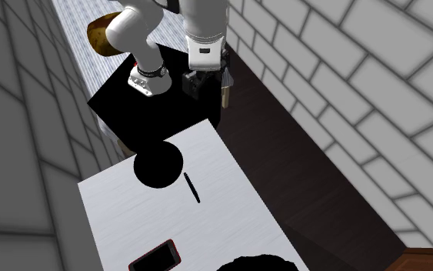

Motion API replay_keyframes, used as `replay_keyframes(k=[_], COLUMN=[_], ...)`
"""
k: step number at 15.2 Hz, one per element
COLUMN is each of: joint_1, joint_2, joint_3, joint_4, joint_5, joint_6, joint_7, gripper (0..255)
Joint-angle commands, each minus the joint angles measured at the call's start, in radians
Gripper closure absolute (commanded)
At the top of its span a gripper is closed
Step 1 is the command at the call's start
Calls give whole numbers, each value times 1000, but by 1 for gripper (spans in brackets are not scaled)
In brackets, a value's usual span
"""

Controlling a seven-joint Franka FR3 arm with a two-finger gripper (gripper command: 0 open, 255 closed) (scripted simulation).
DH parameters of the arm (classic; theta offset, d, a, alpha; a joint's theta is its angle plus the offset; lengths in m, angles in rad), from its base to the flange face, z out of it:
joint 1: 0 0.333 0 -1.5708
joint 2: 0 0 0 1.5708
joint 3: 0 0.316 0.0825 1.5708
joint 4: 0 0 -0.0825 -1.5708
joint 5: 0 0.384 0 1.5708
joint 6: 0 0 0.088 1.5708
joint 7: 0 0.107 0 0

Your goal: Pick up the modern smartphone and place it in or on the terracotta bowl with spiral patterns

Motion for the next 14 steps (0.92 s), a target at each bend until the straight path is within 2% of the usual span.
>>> replay_keyframes(k=[1,7,14], joint_1=[-11,-46,-116], joint_2=[70,264,515], joint_3=[-36,-128,-209], joint_4=[51,178,371], joint_5=[7,56,169], joint_6=[18,69,88], joint_7=[-27,-105,-210], gripper=[0,0,0])
